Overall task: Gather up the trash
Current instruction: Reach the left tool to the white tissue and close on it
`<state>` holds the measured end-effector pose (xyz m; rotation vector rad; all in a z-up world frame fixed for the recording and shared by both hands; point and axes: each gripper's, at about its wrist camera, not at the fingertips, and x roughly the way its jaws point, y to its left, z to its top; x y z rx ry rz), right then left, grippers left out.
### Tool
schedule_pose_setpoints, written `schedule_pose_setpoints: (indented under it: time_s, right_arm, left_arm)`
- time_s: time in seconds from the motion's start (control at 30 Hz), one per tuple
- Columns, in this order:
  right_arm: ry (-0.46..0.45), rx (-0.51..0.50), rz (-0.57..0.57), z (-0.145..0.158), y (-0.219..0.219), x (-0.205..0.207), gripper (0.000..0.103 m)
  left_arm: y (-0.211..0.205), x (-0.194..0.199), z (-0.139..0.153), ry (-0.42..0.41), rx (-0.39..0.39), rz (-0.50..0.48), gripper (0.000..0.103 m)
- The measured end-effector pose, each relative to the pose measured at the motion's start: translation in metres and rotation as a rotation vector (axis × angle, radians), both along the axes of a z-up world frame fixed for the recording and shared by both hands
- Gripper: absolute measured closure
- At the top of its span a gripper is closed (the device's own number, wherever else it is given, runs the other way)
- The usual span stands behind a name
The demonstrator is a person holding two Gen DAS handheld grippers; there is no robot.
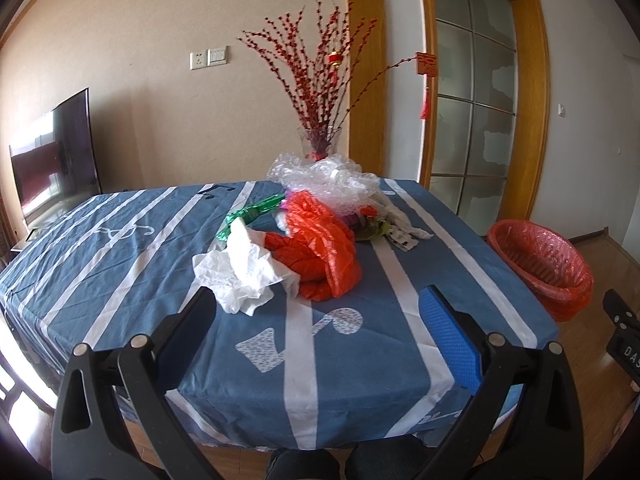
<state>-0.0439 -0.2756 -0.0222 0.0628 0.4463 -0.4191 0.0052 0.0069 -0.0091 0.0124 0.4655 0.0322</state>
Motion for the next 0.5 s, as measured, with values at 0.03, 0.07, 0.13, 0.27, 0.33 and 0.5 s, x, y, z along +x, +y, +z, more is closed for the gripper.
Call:
schedule_pose_setpoints:
  time_s: [0.03,0.07,0.13,0.27,0.33,0.5]
  right_arm:
    - [0.000,0.001,0.005,0.000,0.001,0.001,0.002]
    - [0.001,0.002,0.008,0.001,0.001,0.000,0.002]
    - [0.005,0.007,0.023,0.000,0.002,0.003,0.002]
    - [0.015,0.014,0.048,-0.005,0.009,0.012,0.002]
    - [0.019,0.016,0.057,-0.006,0.011,0.015,0.002]
    - [0.036,0.024,0.068,-0.007,0.012,0.024,0.002]
  left_arm:
    - [0.003,0.001,-0.001,0.006,-0.005,0.008,0.004]
    - [0.008,0.004,-0.002,0.016,-0.013,0.020,0.004]
    - [0.021,0.010,-0.003,0.033,-0.035,0.039,0.004]
    - [0.052,0.028,-0.007,0.054,-0.061,0.103,0.004]
    - [0.066,0.039,-0.008,0.049,-0.073,0.129,0.004]
    - [0.089,0.078,-0.016,0.111,-0.134,0.131,0.004]
